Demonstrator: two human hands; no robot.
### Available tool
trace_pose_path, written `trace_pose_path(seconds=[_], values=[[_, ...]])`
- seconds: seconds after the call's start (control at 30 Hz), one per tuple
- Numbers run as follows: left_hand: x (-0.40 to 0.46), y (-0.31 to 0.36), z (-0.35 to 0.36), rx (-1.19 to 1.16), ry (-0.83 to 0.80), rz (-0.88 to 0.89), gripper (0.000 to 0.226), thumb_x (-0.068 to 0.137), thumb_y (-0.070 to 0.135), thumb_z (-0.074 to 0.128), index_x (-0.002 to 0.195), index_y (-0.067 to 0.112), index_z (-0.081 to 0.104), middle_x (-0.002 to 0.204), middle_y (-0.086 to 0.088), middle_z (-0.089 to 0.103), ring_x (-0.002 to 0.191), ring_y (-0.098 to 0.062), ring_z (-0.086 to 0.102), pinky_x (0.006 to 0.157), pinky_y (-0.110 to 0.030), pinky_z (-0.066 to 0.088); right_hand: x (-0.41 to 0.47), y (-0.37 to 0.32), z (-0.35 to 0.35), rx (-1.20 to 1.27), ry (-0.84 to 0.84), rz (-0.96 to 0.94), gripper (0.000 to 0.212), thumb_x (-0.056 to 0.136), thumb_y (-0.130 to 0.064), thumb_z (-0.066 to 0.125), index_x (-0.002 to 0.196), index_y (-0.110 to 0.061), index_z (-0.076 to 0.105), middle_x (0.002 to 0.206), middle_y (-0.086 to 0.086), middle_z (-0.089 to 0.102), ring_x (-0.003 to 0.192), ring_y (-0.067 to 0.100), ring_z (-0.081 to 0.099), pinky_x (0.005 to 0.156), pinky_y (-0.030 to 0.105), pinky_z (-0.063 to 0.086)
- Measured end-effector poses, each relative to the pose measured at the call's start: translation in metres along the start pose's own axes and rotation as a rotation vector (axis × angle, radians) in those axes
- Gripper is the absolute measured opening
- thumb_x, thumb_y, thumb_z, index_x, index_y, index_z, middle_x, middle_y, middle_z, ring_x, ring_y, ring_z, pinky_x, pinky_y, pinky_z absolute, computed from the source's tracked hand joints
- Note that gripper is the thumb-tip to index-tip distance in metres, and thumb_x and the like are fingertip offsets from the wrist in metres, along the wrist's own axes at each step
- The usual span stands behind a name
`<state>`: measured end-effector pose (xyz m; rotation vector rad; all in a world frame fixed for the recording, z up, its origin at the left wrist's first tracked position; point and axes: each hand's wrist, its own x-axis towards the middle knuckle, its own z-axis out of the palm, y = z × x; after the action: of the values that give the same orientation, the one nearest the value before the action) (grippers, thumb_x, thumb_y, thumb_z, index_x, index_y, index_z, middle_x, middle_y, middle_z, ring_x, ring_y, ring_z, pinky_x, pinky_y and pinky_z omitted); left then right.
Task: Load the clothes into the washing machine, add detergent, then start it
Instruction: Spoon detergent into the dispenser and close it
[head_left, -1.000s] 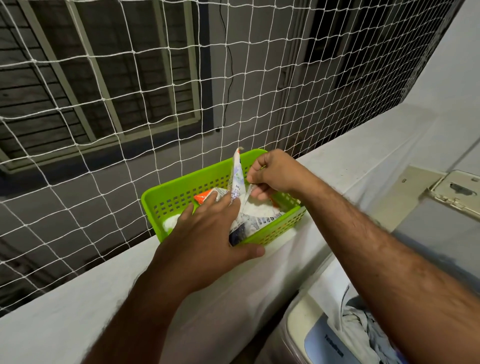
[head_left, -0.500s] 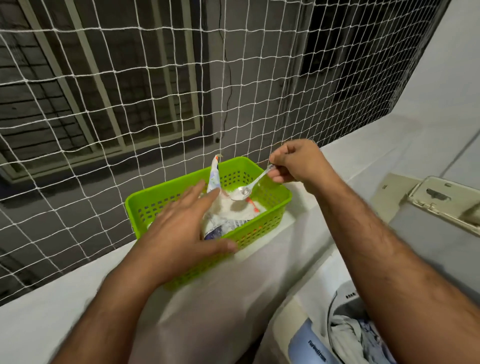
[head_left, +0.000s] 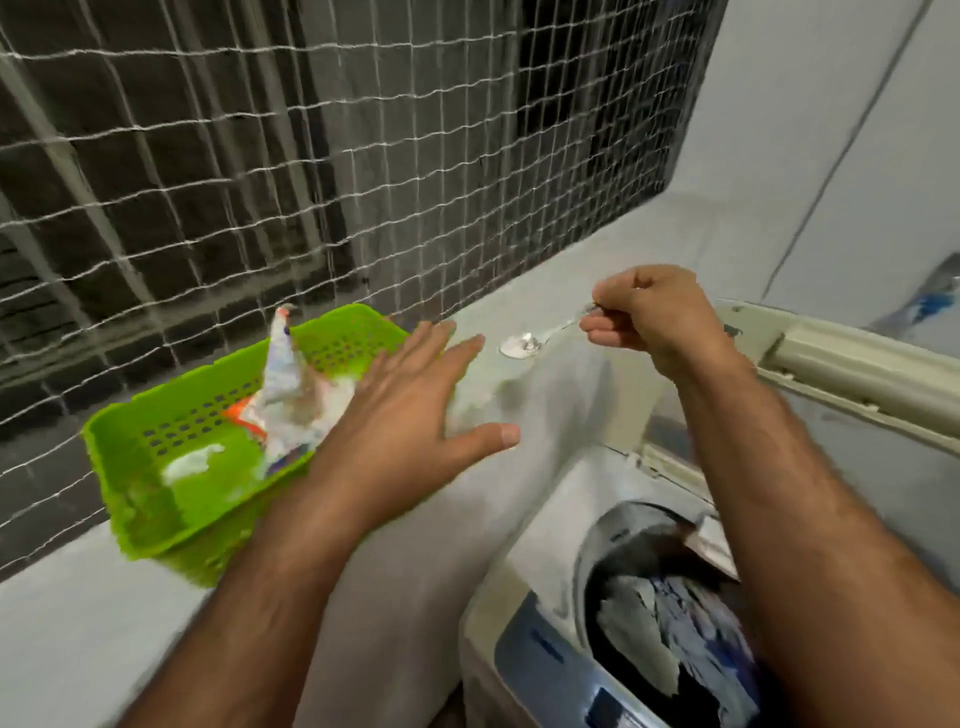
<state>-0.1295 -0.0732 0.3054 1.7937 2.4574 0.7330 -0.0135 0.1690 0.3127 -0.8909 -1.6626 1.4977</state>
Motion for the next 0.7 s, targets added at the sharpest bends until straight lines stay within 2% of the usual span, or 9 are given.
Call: trace_pose_path(seconds=[0.1, 0.17, 0.27, 0.37, 0.57, 0.63, 0.7], values=[[0.015, 0.028, 0.039, -0.013, -0.046, 0.074, 0.092, 0.073, 0.078, 0.040, 0.150, 0.031, 0.023, 0.161, 0.004, 0.011, 0.148, -0.012, 0.005, 0.120, -0.042, 0.008, -0.009, 0.026, -0.050, 0.035, 0.087, 0.047, 0.007, 0.087, 0.002, 0.062, 0.082, -0.002, 0.061, 0.073, 0.018, 0.053, 0.048, 0.017, 0.064, 0.051, 0.028, 0.059], [0.024, 0.045, 0.072, -0.016, -0.114, 0.114, 0.086, 0.080, 0.074, 0.046, 0.150, 0.031, 0.021, 0.161, 0.004, 0.009, 0.148, -0.012, 0.003, 0.120, -0.039, 0.002, -0.017, 0.050, -0.084, 0.033, 0.170, 0.089, 0.004, 0.089, 0.001, 0.060, 0.086, -0.001, 0.060, 0.071, 0.019, 0.055, 0.047, 0.015, 0.065, 0.047, 0.025, 0.057], [0.032, 0.065, 0.129, -0.002, -0.216, 0.154, 0.083, 0.084, 0.069, 0.044, 0.151, 0.029, 0.017, 0.162, 0.005, 0.005, 0.148, -0.012, 0.000, 0.119, -0.038, -0.003, -0.032, 0.095, -0.132, 0.023, 0.294, 0.163, 0.016, 0.091, 0.003, 0.058, 0.076, -0.003, 0.060, 0.065, 0.015, 0.061, 0.047, 0.014, 0.067, 0.045, 0.024, 0.055], [0.035, 0.080, 0.188, 0.026, -0.290, 0.212, 0.081, 0.087, 0.068, 0.042, 0.152, 0.026, 0.017, 0.162, 0.001, 0.006, 0.148, -0.016, 0.001, 0.119, -0.041, 0.001, -0.050, 0.144, -0.176, 0.046, 0.453, 0.252, 0.023, 0.092, 0.004, 0.057, 0.071, -0.005, 0.058, 0.062, 0.013, 0.059, 0.043, 0.012, 0.065, 0.042, 0.024, 0.055], [0.027, 0.090, 0.280, 0.003, -0.458, 0.252, 0.082, 0.087, 0.066, 0.045, 0.152, 0.025, 0.016, 0.162, 0.000, 0.006, 0.148, -0.017, 0.001, 0.119, -0.043, 0.003, -0.091, 0.231, -0.230, 0.106, 0.738, 0.355, 0.016, 0.091, 0.007, 0.055, 0.076, 0.001, 0.060, 0.065, 0.019, 0.058, 0.041, 0.014, 0.060, 0.042, 0.025, 0.051], [0.025, 0.092, 0.300, 0.029, -0.494, 0.264, 0.082, 0.087, 0.067, 0.043, 0.152, 0.025, 0.015, 0.162, -0.001, 0.005, 0.148, -0.017, 0.002, 0.119, -0.044, 0.004, -0.100, 0.250, -0.240, 0.083, 0.813, 0.401, 0.011, 0.091, 0.005, 0.054, 0.083, 0.005, 0.062, 0.066, 0.019, 0.061, 0.047, 0.020, 0.060, 0.048, 0.029, 0.053], [0.023, 0.095, 0.314, 0.075, -0.525, 0.269, 0.085, 0.087, 0.067, 0.043, 0.152, 0.023, 0.012, 0.162, -0.003, 0.004, 0.148, -0.019, 0.003, 0.118, -0.042, 0.003, -0.105, 0.266, -0.247, 0.012, 0.854, 0.448, 0.011, 0.089, 0.001, 0.056, 0.083, 0.002, 0.065, 0.068, 0.017, 0.065, 0.050, 0.021, 0.060, 0.046, 0.022, 0.052]])
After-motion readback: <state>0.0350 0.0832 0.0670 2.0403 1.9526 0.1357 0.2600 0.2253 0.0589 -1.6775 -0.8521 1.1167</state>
